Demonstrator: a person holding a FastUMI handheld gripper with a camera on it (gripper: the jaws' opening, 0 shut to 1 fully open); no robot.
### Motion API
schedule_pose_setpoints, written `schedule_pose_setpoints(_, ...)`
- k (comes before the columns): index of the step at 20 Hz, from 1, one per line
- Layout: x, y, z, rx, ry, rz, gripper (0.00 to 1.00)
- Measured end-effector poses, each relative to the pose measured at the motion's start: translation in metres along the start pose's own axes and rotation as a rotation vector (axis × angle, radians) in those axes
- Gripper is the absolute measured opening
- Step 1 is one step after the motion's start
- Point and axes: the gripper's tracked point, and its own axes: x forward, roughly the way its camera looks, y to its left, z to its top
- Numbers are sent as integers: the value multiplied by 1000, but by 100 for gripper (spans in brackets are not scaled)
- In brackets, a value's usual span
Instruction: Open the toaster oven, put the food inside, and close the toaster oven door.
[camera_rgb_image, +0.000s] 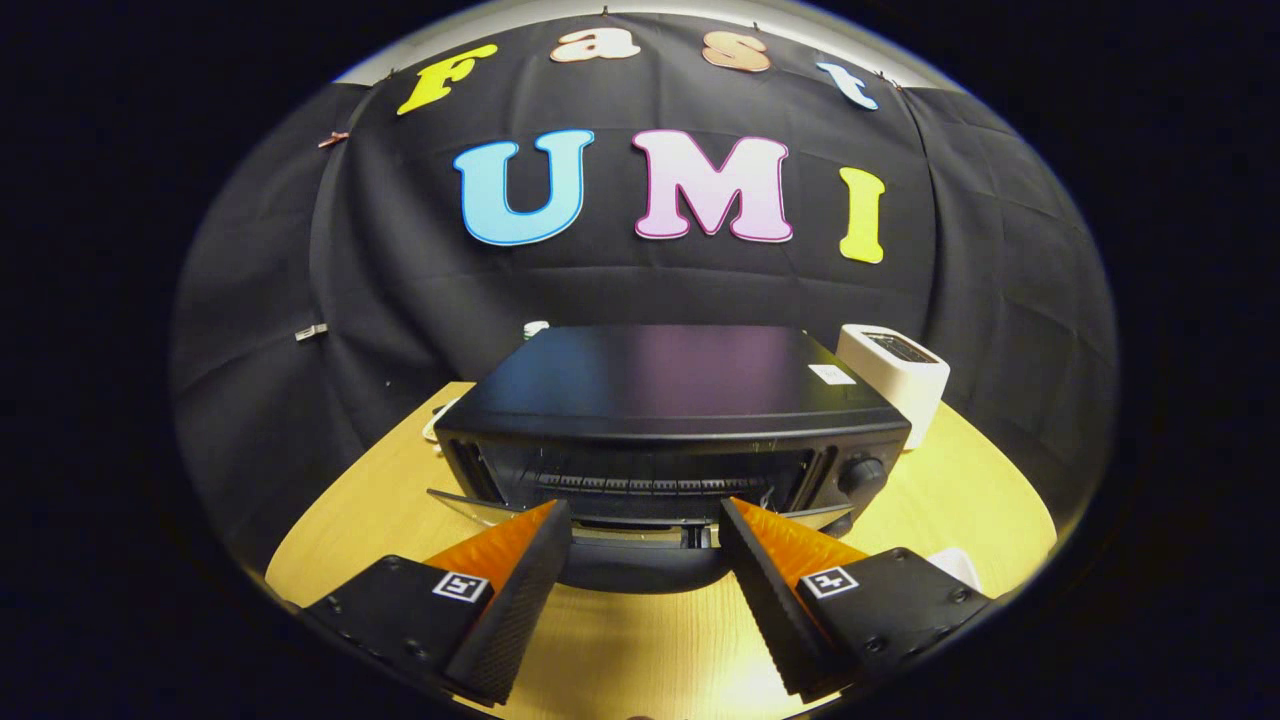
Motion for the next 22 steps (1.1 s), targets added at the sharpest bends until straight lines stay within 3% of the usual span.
schedule_pose_setpoints(4,-19,2,-29,12,67,20,97)
schedule_pose_setpoints(10,-37,5,-87,-100,175,59,97)
schedule_pose_setpoints(14,-44,-6,-146,-131,347,88,99)
schedule_pose_setpoints(22,-68,-83,-102,-99,284,87,99)
